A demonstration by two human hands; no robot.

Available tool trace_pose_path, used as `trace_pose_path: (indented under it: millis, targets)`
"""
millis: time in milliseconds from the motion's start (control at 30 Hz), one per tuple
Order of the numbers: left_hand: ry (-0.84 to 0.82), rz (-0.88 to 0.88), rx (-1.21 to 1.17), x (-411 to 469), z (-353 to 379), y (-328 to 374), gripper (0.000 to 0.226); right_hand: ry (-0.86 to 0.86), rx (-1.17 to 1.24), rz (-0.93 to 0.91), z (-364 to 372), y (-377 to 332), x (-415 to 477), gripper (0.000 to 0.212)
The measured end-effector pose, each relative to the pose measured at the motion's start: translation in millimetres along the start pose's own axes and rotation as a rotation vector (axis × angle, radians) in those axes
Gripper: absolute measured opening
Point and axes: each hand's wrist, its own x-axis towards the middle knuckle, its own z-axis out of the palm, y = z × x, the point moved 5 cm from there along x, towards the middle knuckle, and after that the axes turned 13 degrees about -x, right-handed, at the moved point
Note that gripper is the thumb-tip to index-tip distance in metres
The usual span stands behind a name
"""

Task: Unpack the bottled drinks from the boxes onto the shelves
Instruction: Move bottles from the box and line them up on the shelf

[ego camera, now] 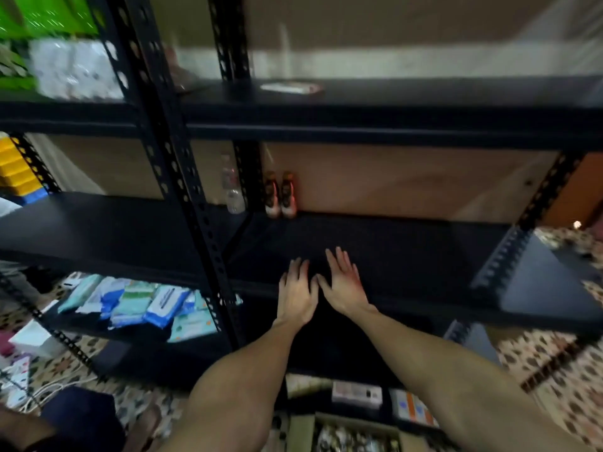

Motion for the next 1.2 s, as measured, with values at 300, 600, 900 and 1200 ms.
trace_pose_path:
  millis: [300, 600, 900, 1200]
  targets:
    - [-0.250, 0.128, 0.099, -100, 77, 4, 0.063, 0.047, -0.150, 0.018, 63, 53, -118, 0.065]
    - [-0.556, 0.036, 0.039, -178, 129, -23, 0.054, -0.136, -0.023, 0.184, 142, 81, -202, 0.064]
    - [-0.855, -0.137, 0.040, -272, 221, -96, 0.037, -0.379, 0.122, 0.338, 262, 128, -310, 0.059]
    - [-1.088, -0.238, 0.141, -342, 325, -186, 0.038, -0.538, 0.157, 0.417, 379, 205, -337, 0.047]
